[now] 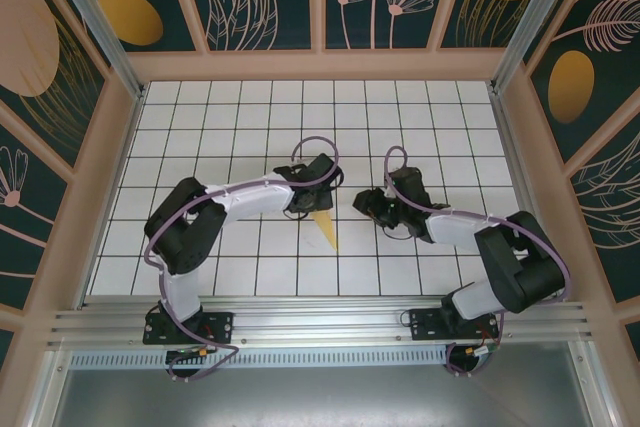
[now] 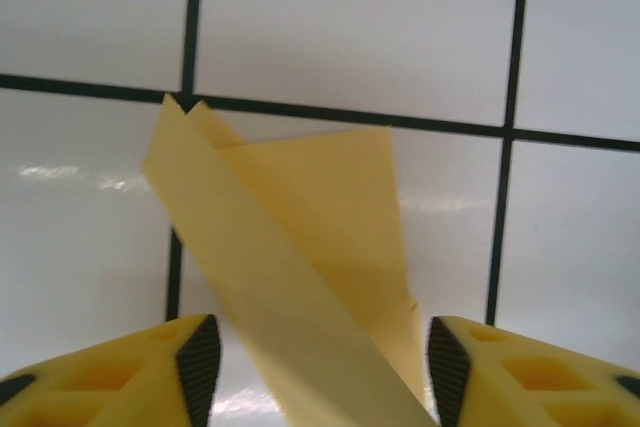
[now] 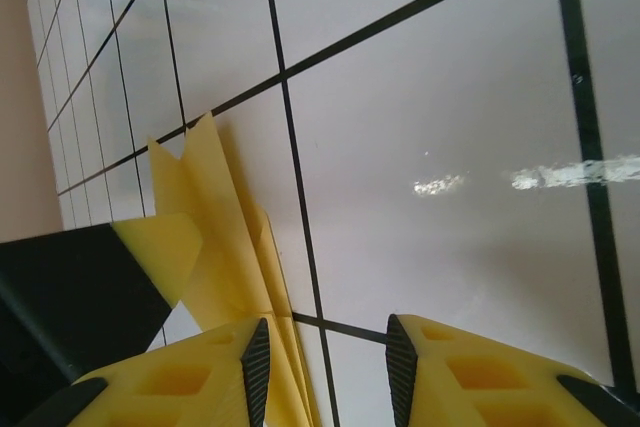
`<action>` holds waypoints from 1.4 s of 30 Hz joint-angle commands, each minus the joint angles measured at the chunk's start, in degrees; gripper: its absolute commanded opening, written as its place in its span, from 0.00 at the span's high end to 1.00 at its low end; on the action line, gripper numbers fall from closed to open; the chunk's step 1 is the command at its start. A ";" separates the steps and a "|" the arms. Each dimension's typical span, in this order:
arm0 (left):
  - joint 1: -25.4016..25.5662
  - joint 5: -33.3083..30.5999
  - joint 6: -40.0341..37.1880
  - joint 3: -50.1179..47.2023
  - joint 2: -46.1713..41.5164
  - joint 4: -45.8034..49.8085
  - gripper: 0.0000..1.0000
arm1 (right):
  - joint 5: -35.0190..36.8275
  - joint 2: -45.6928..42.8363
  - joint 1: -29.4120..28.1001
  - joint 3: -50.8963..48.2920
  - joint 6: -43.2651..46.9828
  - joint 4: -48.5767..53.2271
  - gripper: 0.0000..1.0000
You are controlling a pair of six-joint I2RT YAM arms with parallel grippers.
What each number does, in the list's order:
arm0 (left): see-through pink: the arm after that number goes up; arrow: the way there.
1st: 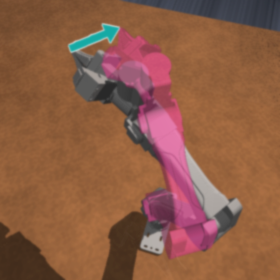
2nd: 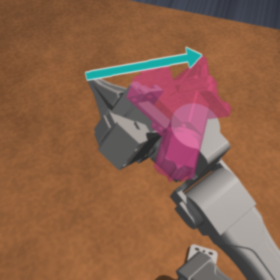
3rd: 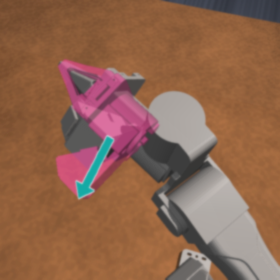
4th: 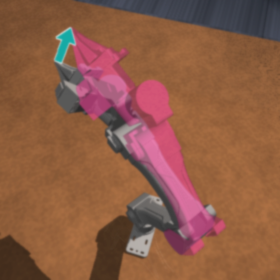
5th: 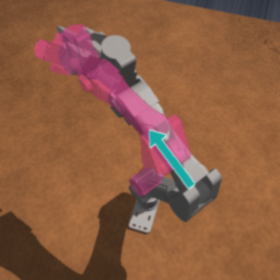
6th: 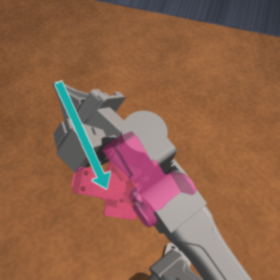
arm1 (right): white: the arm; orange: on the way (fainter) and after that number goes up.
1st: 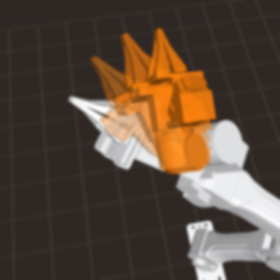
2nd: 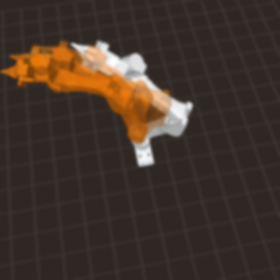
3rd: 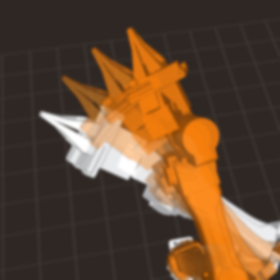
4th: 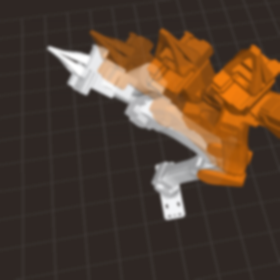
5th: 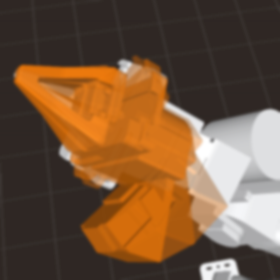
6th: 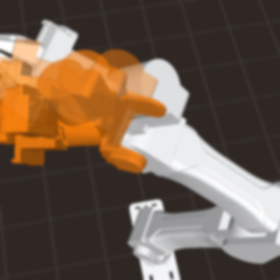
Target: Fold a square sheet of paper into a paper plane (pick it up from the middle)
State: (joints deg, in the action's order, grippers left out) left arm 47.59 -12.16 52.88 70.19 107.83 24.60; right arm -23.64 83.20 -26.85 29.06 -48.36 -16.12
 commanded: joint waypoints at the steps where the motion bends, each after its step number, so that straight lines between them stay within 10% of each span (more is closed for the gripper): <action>1: 0.04 -1.80 0.69 -3.23 -4.58 -0.61 0.50 | -2.29 1.18 -1.07 -0.24 -0.09 -2.29 0.61; 15: 0.03 -2.51 1.52 -13.60 -12.43 -6.61 0.96 | -5.27 6.55 -8.63 6.19 5.05 0.12 0.59; 42: -0.02 -1.80 0.28 -20.33 -15.24 -9.87 1.00 | -5.65 17.67 -11.91 20.49 17.43 12.90 0.55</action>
State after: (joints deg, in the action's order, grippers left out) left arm 47.59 -13.98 54.26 50.59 93.69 15.46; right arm -27.14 99.59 -38.59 47.66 -33.34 -4.86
